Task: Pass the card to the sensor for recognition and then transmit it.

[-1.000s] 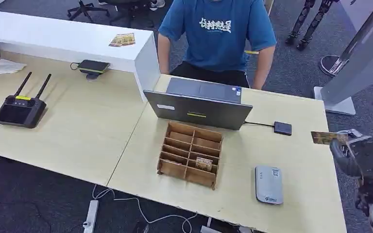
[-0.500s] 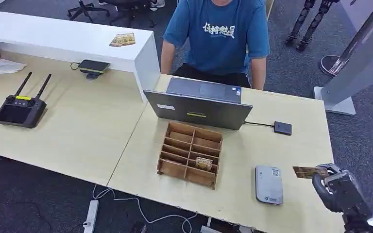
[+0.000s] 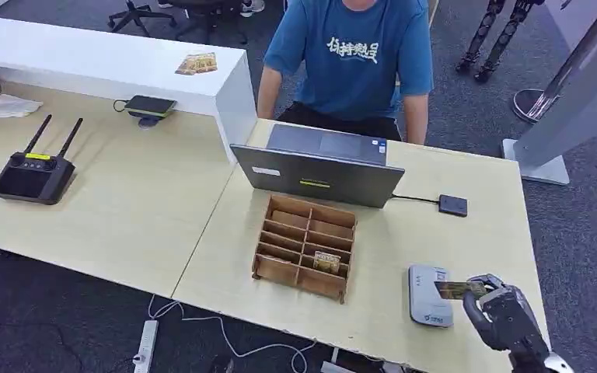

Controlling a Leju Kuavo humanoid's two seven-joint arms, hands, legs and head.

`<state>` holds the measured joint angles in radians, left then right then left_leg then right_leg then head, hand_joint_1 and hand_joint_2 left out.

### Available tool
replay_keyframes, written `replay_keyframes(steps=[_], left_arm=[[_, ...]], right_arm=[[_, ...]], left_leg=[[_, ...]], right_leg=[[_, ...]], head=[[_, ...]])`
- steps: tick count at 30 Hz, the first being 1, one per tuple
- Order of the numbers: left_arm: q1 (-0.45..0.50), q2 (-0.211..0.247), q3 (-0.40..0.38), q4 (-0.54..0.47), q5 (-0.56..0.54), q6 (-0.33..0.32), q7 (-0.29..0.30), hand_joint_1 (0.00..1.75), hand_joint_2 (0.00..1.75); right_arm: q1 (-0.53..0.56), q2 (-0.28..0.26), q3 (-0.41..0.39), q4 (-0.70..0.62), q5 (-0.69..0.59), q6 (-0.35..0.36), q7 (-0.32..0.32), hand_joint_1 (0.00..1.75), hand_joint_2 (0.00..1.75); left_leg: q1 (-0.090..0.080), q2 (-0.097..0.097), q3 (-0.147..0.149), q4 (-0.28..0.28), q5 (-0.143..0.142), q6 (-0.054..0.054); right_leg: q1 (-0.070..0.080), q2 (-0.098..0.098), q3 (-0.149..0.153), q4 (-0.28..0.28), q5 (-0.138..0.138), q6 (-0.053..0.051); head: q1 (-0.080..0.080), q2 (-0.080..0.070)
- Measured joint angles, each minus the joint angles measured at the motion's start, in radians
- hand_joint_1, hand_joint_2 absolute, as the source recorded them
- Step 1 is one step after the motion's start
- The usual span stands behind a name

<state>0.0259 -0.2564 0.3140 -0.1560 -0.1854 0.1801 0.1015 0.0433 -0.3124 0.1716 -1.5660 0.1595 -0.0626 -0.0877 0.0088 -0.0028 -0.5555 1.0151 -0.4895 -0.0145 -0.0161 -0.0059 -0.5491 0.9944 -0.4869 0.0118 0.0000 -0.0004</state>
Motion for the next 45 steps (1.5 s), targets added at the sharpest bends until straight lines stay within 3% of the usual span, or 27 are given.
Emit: replay_keyframes(steps=[18, 27, 31, 33, 43, 45], left_arm=[[0.000, 0.001, 0.000, 0.000, -0.008, -0.003, 0.003, 0.00, 0.00], [0.000, 0.002, 0.000, 0.000, 0.006, 0.008, 0.008, 0.00, 0.00], [-0.011, 0.012, 0.005, 0.000, 0.013, 0.020, 0.093, 0.00, 0.00], [-0.015, 0.018, 0.009, 0.000, 0.014, 0.018, 0.106, 0.00, 0.00], [-0.017, 0.023, 0.010, 0.000, 0.005, 0.018, 0.103, 0.00, 0.00], [-0.017, 0.023, 0.010, 0.000, 0.004, 0.001, 0.078, 0.00, 0.00]], right_arm=[[-0.197, 0.044, 0.103, 0.227, -0.006, -0.025, 0.059, 1.75, 1.75], [-0.133, 0.009, 0.057, 0.232, -0.048, -0.027, 0.080, 1.75, 1.75], [-0.098, -0.015, 0.034, 0.216, -0.085, -0.001, 0.080, 1.75, 1.75], [-0.078, -0.027, 0.024, 0.206, -0.100, 0.006, 0.085, 1.75, 1.75], [-0.029, -0.085, 0.029, 0.166, -0.166, 0.064, 0.114, 1.75, 1.75], [-0.032, -0.086, 0.037, 0.167, -0.166, 0.067, 0.113, 1.75, 1.75]], left_leg=[[0.000, 0.000, 0.000, 0.000, 0.000, 0.000], [0.000, 0.000, 0.000, 0.000, 0.000, 0.000], [0.000, 0.000, 0.000, 0.000, 0.000, 0.000], [0.000, 0.000, 0.000, 0.000, 0.000, 0.000], [0.000, 0.001, 0.001, 0.000, 0.000, 0.000], [0.000, 0.001, 0.001, 0.000, 0.000, 0.000]], right_leg=[[0.000, 0.000, 0.000, 0.000, 0.000, 0.000], [0.000, 0.000, -0.001, 0.000, 0.000, 0.000], [0.000, 0.000, -0.001, 0.000, 0.000, 0.000], [0.000, 0.000, -0.001, 0.000, 0.000, 0.000], [0.000, 0.000, 0.000, 0.000, 0.000, 0.000], [0.000, 0.000, 0.000, 0.000, 0.000, 0.000]], head=[[0.000, 0.000], [0.000, 0.000], [0.000, 0.000], [0.000, 0.000], [0.000, 0.000], [0.000, 0.000]])
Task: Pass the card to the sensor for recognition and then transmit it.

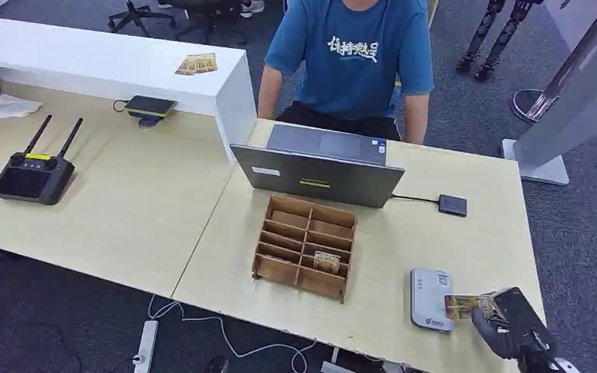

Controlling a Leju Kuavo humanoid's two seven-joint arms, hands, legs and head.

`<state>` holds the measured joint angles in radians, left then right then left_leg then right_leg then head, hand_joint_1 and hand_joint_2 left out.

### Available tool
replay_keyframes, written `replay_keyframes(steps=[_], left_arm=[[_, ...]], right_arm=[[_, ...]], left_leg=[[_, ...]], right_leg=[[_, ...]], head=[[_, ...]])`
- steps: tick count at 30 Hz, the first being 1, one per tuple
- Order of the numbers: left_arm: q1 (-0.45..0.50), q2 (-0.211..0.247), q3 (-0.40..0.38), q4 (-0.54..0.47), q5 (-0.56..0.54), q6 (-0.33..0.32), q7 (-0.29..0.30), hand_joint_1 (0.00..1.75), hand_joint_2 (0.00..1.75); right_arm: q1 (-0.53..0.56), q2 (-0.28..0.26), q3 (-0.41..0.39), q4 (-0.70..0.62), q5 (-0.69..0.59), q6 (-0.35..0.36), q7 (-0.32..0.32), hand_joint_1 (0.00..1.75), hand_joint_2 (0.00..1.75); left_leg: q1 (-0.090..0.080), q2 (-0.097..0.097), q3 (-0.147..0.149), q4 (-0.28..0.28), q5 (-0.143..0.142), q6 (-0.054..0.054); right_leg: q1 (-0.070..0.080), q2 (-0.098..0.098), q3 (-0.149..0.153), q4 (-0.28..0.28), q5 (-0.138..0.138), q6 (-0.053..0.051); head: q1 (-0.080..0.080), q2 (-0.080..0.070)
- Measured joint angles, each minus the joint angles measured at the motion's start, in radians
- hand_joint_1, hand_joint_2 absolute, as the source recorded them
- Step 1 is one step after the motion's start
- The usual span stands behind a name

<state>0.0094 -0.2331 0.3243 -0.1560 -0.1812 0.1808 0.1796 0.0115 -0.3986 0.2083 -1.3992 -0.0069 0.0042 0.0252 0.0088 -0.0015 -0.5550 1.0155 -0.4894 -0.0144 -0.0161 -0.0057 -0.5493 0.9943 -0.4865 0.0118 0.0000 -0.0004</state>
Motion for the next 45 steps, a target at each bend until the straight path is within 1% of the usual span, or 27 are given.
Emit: replay_keyframes(steps=[2, 5, 9, 14, 17, 21, 22, 26, 31, 35, 39, 45], left_arm=[[0.000, -0.002, 0.000, 0.000, 0.002, -0.011, -0.036, 0.00, 0.00], [0.003, -0.011, 0.000, 0.000, 0.003, -0.004, -0.062, 0.00, 0.00], [0.004, -0.018, 0.001, 0.000, 0.011, 0.003, -0.073, 0.00, 0.00], [0.004, -0.018, 0.001, 0.000, 0.011, 0.005, -0.077, 0.00, 0.00], [0.004, -0.018, 0.001, 0.000, 0.011, 0.002, -0.080, 0.00, 0.00], [0.005, -0.016, 0.001, 0.000, 0.011, -0.004, -0.082, 0.00, 0.00], [0.005, -0.016, 0.001, 0.000, 0.011, -0.005, -0.082, 0.00, 0.00], [0.005, -0.016, 0.001, 0.000, 0.011, -0.005, -0.085, 0.00, 0.00], [0.004, -0.016, 0.001, 0.000, 0.008, -0.008, -0.085, 0.00, 0.00], [0.004, -0.016, 0.001, 0.000, 0.005, -0.013, -0.085, 0.00, 0.00], [0.004, -0.016, 0.001, 0.000, 0.002, -0.014, -0.085, 0.00, 0.00], [0.004, -0.016, 0.001, 0.000, -0.002, -0.016, -0.085, 0.00, 0.00]], right_arm=[[-0.001, 0.000, 0.011, 0.002, 0.000, -0.004, -0.007, 1.75, 1.75], [-0.001, 0.000, 0.021, 0.001, -0.004, -0.010, -0.012, 1.75, 1.75], [-0.005, -0.005, 0.030, 0.000, -0.006, -0.012, -0.011, 1.75, 1.75], [-0.026, -0.031, 0.041, -0.001, -0.027, 0.026, 0.000, 1.75, 1.75], [-0.056, -0.069, 0.054, -0.003, -0.060, 0.071, 0.019, 1.75, 1.75], [-0.122, -0.140, 0.078, -0.009, -0.106, 0.128, 0.050, 1.75, 1.75], [-0.142, -0.163, 0.089, -0.011, -0.120, 0.143, 0.060, 1.75, 1.75], [-0.222, -0.223, 0.133, -0.017, -0.156, 0.175, 0.085, 1.75, 1.75], [-0.331, -0.279, 0.204, -0.018, -0.202, 0.224, 0.122, 1.75, 1.75], [-0.407, -0.316, 0.269, -0.023, -0.218, 0.245, 0.147, 1.75, 1.75], [-0.453, -0.350, 0.322, -0.028, -0.228, 0.250, 0.166, 1.75, 1.75], [-0.483, -0.418, 0.394, -0.050, -0.155, 0.234, 0.192, 1.75, 1.75]], left_leg=[[0.000, 0.000, 0.000, 0.000, 0.000, 0.000], [0.000, 0.000, 0.000, 0.000, 0.000, 0.000], [0.000, 0.000, 0.000, 0.000, 0.000, 0.000], [0.000, 0.000, 0.000, 0.000, 0.000, 0.000], [0.000, 0.000, 0.000, 0.000, 0.000, 0.000], [0.000, 0.000, -0.001, 0.001, 0.000, 0.000], [-0.001, 0.000, 0.000, 0.001, 0.000, 0.000], [0.000, 0.000, -0.001, 0.001, 0.000, 0.000], [0.000, 0.000, -0.001, 0.001, 0.000, 0.000], [0.000, -0.001, -0.001, 0.001, 0.000, 0.000], [0.000, -0.001, -0.001, 0.001, 0.000, 0.000], [0.000, -0.002, -0.002, 0.001, 0.000, 0.000]], right_leg=[[0.000, 0.000, 0.000, 0.000, 0.000, 0.000], [0.000, 0.000, 0.000, 0.000, 0.000, 0.000], [0.000, 0.000, 0.000, 0.000, 0.000, 0.000], [0.000, 0.000, 0.000, 0.000, 0.000, 0.000], [0.000, 0.000, 0.000, 0.000, 0.000, 0.000], [0.000, 0.000, 0.000, 0.000, 0.001, 0.000], [0.000, 0.000, 0.000, 0.000, 0.001, 0.000], [0.000, 0.000, 0.000, 0.000, 0.001, 0.000], [0.000, 0.000, 0.000, 0.000, 0.001, 0.000], [0.000, 0.000, 0.000, 0.000, 0.001, 0.000], [0.000, -0.001, 0.000, 0.000, 0.001, 0.000], [0.000, -0.001, -0.001, 0.000, 0.001, 0.001]], head=[[0.000, 0.000], [0.000, 0.000], [0.000, 0.000], [0.000, 0.000], [0.000, 0.000], [0.000, 0.000], [0.000, 0.000], [0.000, 0.000], [0.000, 0.000], [0.000, 0.000], [0.000, 0.000], [0.000, 0.000]])
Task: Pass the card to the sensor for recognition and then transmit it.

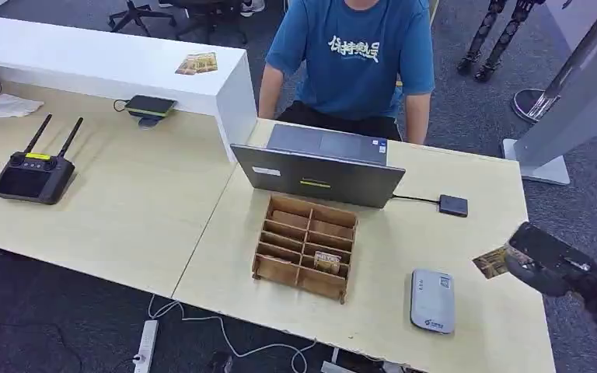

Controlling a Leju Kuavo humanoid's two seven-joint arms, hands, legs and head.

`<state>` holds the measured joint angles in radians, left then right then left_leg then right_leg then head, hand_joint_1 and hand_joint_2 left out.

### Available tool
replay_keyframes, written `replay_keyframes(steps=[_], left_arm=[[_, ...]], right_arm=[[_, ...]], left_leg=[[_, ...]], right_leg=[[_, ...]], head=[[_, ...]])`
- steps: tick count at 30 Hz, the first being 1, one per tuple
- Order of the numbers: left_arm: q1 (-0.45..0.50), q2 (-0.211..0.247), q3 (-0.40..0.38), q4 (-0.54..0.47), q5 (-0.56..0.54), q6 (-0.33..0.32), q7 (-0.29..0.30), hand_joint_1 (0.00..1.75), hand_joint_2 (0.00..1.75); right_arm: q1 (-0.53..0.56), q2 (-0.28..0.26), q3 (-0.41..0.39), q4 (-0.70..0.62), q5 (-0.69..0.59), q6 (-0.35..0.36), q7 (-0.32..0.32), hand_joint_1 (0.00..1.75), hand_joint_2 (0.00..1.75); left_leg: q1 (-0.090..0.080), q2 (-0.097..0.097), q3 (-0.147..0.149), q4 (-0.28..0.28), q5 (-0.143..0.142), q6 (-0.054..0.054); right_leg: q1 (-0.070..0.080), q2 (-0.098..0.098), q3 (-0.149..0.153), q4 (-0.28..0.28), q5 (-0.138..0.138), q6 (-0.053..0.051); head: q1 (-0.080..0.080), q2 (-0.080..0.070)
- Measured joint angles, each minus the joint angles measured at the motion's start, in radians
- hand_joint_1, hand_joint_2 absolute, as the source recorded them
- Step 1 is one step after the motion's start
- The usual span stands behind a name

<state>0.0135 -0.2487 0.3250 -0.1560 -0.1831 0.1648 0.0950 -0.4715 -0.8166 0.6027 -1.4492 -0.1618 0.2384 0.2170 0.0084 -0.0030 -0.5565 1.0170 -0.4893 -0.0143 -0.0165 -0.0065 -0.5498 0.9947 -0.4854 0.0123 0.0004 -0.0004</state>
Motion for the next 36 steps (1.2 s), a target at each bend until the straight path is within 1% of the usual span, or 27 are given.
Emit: replay_keyframes(steps=[4, 7, 13, 19, 23, 25, 28, 30, 36], left_arm=[[0.000, 0.000, 0.000, 0.000, 0.000, 0.000, 0.000, 0.00, 0.00], [0.000, 0.000, 0.000, 0.000, 0.000, 0.000, 0.000, 0.00, 0.00], [0.000, 0.000, 0.000, 0.000, -0.003, 0.000, 0.000, 0.00, 0.00], [0.000, 0.000, 0.000, 0.000, -0.006, -0.001, 0.003, 0.00, 0.00], [-0.001, 0.000, 0.000, 0.000, -0.008, -0.002, 0.005, 0.00, 0.00], [-0.001, 0.000, 0.000, 0.000, -0.012, -0.003, 0.006, 0.00, 0.00], [-0.002, 0.000, 0.000, 0.000, -0.017, -0.003, 0.008, 0.00, 0.00], [-0.002, 0.000, 0.000, 0.000, -0.019, -0.003, 0.010, 0.00, 0.00], [-0.003, 0.000, 0.000, 0.000, -0.023, -0.003, 0.011, 0.00, 0.00]], right_arm=[[-0.022, -0.047, 0.034, -0.024, 0.017, 0.000, 0.010, 1.75, 1.75], [-0.029, -0.065, 0.053, -0.035, 0.017, 0.000, 0.011, 1.75, 1.75], [-0.037, -0.094, 0.088, -0.059, 0.053, 0.013, 0.028, 1.75, 1.75], [-0.039, -0.095, 0.126, -0.067, 0.061, 0.009, 0.017, 1.75, 1.75], [-0.033, -0.080, 0.147, -0.066, 0.070, -0.003, -0.007, 1.75, 1.75], [-0.021, -0.062, 0.156, -0.061, 0.076, -0.018, -0.022, 1.75, 1.75], [0.012, -0.022, 0.171, -0.046, 0.104, -0.048, -0.048, 1.75, 1.75], [0.032, 0.016, 0.183, -0.028, 0.126, -0.073, -0.060, 1.75, 1.75], [0.061, 0.094, 0.201, 0.016, 0.147, -0.096, -0.072, 1.75, 1.75]], left_leg=[[0.000, 0.000, 0.000, 0.000, 0.000, 0.000], [0.000, 0.000, 0.000, 0.000, 0.000, 0.000], [0.000, 0.000, 0.000, 0.000, 0.000, 0.000], [0.000, 0.000, 0.000, 0.000, 0.000, 0.000], [0.000, 0.000, 0.000, 0.000, 0.000, 0.000], [0.001, 0.000, 0.000, 0.000, 0.000, 0.000], [0.001, 0.000, 0.000, 0.000, 0.000, 0.000], [0.001, 0.000, 0.000, 0.000, 0.000, 0.000], [0.001, 0.000, 0.000, 0.000, 0.000, 0.000]], right_leg=[[0.000, 0.000, 0.000, 0.000, 0.000, 0.000], [0.000, 0.000, 0.000, 0.000, 0.000, 0.000], [0.000, 0.000, 0.000, 0.000, 0.000, 0.000], [0.000, 0.000, 0.000, 0.000, 0.000, 0.000], [0.000, 0.000, 0.000, 0.000, 0.000, 0.000], [0.001, 0.000, 0.000, 0.000, 0.000, 0.000], [0.001, 0.000, 0.000, 0.000, 0.000, 0.000], [0.001, 0.000, 0.000, 0.000, 0.000, 0.000], [0.001, 0.000, 0.000, 0.000, 0.000, 0.000]], head=[[0.000, 0.000], [0.000, 0.000], [0.000, 0.000], [0.000, 0.000], [0.000, 0.000], [0.000, 0.000], [0.000, 0.000], [0.000, 0.000], [0.000, 0.000]])
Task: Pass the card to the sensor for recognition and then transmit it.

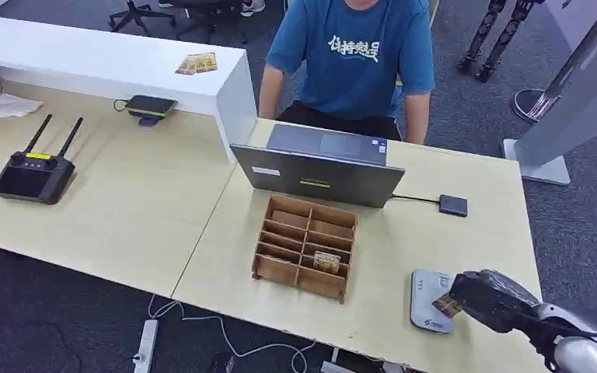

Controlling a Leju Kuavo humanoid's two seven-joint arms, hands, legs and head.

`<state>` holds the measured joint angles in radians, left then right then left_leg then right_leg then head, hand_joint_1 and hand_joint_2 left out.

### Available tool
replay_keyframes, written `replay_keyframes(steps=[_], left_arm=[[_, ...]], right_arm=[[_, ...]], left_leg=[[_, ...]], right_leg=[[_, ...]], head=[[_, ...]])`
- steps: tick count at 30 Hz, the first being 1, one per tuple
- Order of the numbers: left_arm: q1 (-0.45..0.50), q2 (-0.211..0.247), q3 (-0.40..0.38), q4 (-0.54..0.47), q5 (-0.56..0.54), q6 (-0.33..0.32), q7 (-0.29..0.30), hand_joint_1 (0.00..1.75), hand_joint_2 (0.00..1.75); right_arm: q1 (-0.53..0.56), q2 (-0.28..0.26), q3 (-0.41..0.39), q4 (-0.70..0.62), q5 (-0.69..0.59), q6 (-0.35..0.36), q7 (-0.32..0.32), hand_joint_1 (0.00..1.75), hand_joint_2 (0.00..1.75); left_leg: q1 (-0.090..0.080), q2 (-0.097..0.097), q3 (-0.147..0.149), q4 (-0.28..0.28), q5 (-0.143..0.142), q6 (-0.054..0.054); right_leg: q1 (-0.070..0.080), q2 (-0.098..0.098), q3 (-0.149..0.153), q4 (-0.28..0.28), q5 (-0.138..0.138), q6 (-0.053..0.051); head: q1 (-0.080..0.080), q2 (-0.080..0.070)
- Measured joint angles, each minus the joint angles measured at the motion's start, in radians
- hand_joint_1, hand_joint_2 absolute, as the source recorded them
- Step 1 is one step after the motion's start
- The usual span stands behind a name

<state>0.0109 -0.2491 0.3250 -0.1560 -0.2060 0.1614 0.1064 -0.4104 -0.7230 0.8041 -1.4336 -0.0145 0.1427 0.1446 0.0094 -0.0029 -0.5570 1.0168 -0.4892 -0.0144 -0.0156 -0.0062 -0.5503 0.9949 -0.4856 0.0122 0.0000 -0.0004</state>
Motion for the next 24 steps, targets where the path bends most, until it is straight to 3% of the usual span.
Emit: replay_keyframes(steps=[17, 24], left_arm=[[-0.001, 0.000, 0.000, 0.000, -0.012, 0.000, 0.004, 0.00, 0.00], [-0.002, 0.000, 0.000, 0.000, -0.020, -0.002, 0.010, 0.00, 0.00]], right_arm=[[-0.008, 0.106, 0.016, 0.078, 0.037, -0.010, -0.007, 1.75, 1.75], [-0.063, 0.141, 0.056, 0.125, 0.112, 0.027, 0.037, 1.75, 1.75]], left_leg=[[0.000, 0.001, 0.000, 0.000, 0.000, 0.000], [0.000, 0.001, 0.000, 0.000, 0.000, -0.001]], right_leg=[[0.000, 0.000, 0.000, 0.000, 0.000, 0.000], [0.000, 0.000, 0.000, 0.000, 0.000, 0.000]], head=[[0.000, 0.000], [0.000, 0.000]])
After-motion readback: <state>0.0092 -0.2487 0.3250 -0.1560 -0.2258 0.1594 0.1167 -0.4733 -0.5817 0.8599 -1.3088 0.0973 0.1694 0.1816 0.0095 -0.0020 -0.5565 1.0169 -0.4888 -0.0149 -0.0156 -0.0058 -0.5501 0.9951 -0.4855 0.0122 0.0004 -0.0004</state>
